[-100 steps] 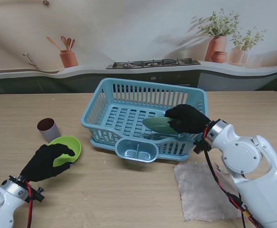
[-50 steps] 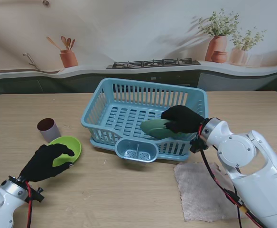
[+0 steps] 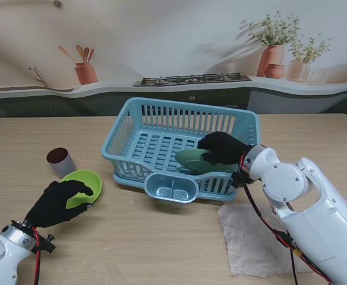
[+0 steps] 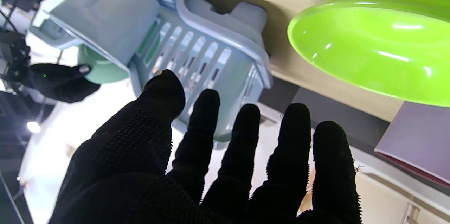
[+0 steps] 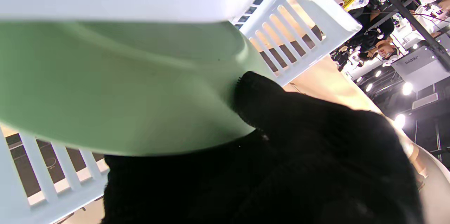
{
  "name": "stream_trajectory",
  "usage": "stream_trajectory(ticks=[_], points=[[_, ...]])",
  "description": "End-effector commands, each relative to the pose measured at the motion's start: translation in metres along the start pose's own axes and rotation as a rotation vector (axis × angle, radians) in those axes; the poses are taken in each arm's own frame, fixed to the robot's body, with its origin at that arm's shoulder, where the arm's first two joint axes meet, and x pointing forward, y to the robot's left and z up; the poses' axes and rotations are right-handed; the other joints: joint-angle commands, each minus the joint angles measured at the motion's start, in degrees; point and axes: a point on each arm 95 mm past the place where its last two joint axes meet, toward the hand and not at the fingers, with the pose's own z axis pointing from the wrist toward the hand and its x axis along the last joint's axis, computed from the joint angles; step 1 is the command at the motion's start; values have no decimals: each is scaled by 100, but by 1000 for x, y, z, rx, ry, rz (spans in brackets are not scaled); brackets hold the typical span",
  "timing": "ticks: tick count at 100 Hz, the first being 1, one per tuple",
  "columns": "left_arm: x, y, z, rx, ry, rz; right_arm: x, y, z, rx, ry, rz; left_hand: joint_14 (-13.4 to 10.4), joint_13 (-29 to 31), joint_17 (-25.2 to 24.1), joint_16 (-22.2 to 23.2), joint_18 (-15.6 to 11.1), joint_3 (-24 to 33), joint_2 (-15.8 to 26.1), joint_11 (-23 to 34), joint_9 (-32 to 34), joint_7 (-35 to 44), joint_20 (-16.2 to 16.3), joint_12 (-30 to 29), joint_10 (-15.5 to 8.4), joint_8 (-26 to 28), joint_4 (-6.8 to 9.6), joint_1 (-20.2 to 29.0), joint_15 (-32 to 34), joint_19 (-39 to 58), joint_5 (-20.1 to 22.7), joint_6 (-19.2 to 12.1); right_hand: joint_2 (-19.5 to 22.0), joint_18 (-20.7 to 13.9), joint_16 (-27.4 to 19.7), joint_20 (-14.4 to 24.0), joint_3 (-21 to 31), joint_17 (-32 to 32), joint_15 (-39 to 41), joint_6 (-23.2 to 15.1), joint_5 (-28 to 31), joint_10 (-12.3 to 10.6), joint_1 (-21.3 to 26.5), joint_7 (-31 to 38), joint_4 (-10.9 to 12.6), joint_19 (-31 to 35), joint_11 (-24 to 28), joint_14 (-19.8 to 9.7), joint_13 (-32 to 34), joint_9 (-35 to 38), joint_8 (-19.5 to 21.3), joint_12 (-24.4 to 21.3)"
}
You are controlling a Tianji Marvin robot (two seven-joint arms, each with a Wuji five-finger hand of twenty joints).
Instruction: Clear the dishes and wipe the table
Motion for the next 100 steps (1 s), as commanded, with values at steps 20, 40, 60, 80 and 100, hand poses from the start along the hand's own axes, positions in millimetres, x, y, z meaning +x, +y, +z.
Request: stream_trajectory(ticks=[20,40,60,80,100], points=[[0,1,1,-8,-1,-4,-5,-8,3,55,-38,7,-109,-76,-82,-17,-92,-94,147,-45,-67,-53,-103,-119,-194,-12,-15,230,-44,-143,-49,-135,558,-412,-82,98,304,-471,-158,-664,134,-271,724,163,443,-23,-92,-120,-282,-240,-31,-102],[0,1,1,-6,-2,-3,-6,-10,1,76,-39,7,-106,-73,-82,-18,-92,-98,144,-44,-67,-50,-103,-118,-190,-13,-15,237,-44,-143,-46,-133,383,-543,-194,145,347,-967,-355,-614,-157,-340,385,152,515,-186,-182,-237,-633,-550,-238,-155],[-1,1,1,-11,-2,-4,-8,-8,-2,75,-36,-10,-108,-77,-82,-19,-92,-97,144,-47,-68,-46,-103,-119,-187,-12,-13,242,-48,-143,-43,-141,77,-645,-221,248,419,-1439,-428,-605,-477,-445,-15,169,652,-331,-170,-372,-983,-902,-396,-171],[0,2,2,-17,-3,-4,-9,-4,-7,56,-29,-23,-106,-79,-86,-20,-95,-101,145,-51,-73,-48,-105,-121,-174,-14,-14,234,-50,-146,-47,-139,-52,-718,-221,305,188,-1682,-450,-604,-613,-501,-199,151,670,-465,-154,-452,-1181,-1068,-395,-184],[0,3,2,-18,-4,-5,-11,-2,-14,58,-26,-28,-108,-75,-88,-19,-97,-111,151,-51,-66,-44,-106,-121,-183,-14,-13,243,-47,-147,-48,-135,-71,-747,-233,344,-1,-1839,-500,-610,-682,-527,-311,127,686,-574,-184,-491,-1288,-1130,-409,-201]])
